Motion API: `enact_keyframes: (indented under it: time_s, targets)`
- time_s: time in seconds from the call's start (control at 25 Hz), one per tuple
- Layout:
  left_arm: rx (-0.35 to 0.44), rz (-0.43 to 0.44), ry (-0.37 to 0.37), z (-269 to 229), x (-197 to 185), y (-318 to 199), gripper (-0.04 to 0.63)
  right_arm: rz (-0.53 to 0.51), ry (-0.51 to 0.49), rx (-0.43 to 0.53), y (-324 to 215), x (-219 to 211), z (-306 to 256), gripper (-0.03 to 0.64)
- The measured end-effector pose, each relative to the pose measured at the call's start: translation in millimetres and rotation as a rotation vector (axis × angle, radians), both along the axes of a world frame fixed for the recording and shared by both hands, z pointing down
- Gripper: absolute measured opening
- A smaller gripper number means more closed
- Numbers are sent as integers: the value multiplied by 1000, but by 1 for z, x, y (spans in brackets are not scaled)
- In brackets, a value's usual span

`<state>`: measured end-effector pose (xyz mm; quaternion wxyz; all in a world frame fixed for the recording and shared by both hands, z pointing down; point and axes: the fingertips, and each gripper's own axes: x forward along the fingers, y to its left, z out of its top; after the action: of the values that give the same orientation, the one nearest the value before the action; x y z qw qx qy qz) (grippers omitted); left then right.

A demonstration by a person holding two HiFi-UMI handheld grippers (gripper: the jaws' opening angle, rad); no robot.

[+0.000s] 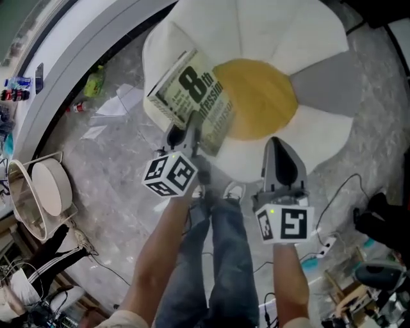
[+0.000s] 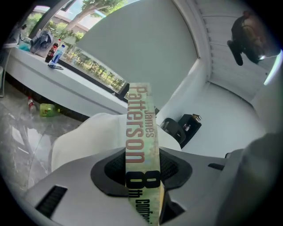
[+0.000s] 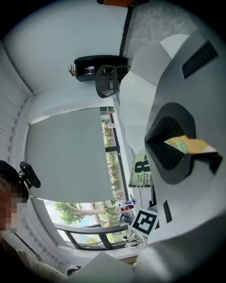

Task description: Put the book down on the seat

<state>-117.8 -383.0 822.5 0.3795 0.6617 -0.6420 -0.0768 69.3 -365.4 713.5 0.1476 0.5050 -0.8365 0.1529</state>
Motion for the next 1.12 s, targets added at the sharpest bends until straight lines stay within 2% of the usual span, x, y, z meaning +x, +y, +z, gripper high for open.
enact_keyframes:
  time_s: [0.08, 0.28, 0.52, 0.92, 1.12]
  targets:
    - [3, 11, 24, 23, 1, -4, 158, 1, -13, -8, -1, -2, 16, 3]
    - [-20, -59, 199, 81, 0, -18, 158, -15, -19, -24, -5, -1, 42, 3]
    - [-69, -82, 253, 140, -8, -35, 158, -23, -3, -60, -5, -1, 71, 3]
    - [-10, -83, 464, 164, 5, -56, 158, -40, 0, -87, -7, -7, 93, 3]
    - [-8, -86, 487, 176, 7, -61, 160, -47, 2, -93, -9, -15, 105, 3]
